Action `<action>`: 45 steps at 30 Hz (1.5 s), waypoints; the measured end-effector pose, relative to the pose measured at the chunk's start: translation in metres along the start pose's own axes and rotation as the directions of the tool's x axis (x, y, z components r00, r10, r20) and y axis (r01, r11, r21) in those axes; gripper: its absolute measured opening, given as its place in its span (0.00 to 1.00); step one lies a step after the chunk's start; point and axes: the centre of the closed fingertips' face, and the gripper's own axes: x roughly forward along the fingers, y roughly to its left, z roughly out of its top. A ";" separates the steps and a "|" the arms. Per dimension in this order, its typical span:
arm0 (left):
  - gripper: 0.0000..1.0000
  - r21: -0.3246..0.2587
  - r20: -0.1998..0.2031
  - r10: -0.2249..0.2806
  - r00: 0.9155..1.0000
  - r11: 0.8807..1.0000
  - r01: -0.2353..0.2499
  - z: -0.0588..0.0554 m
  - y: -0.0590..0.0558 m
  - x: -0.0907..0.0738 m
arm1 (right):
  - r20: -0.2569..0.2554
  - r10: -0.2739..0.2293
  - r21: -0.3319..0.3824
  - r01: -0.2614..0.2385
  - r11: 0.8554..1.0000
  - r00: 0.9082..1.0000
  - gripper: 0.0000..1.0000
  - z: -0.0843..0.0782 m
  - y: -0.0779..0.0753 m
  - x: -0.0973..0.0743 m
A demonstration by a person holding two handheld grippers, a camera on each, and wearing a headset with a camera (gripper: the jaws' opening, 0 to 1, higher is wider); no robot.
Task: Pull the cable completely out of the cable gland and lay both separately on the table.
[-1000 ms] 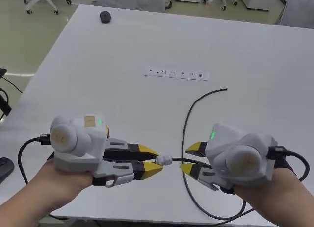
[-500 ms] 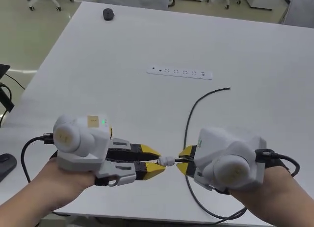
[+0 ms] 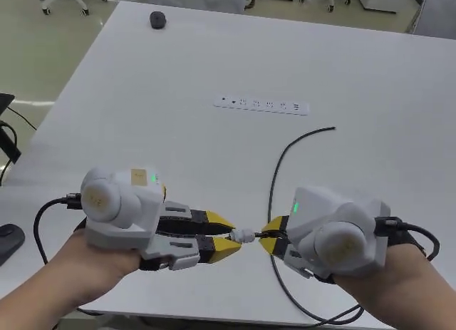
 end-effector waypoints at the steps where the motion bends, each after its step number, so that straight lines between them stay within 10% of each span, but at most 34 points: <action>1: 0.15 0.002 0.001 0.000 1.000 1.000 0.000 0.000 0.000 0.000 | 0.006 0.001 0.012 -0.001 1.000 1.000 0.00 0.000 -0.001 -0.001; 13: 0.15 0.022 -0.001 0.007 1.000 1.000 -0.007 0.006 0.005 0.000 | 0.032 -0.047 0.250 0.038 0.967 0.998 0.00 -0.030 -0.023 -0.006; 26: 0.15 0.016 -0.011 0.004 1.000 1.000 -0.004 0.003 0.007 0.000 | -0.037 -0.106 0.514 0.110 0.851 0.994 0.01 -0.093 -0.047 0.001; 33: 0.15 0.011 -0.016 0.006 1.000 1.000 -0.005 0.001 0.010 0.000 | -0.041 -0.105 0.498 0.111 0.860 0.994 0.01 -0.091 -0.043 0.004; 45: 0.15 0.001 -0.005 0.011 1.000 1.000 -0.011 0.004 0.015 -0.002 | -0.017 -0.137 0.357 0.134 0.924 0.990 0.06 -0.077 -0.046 -0.007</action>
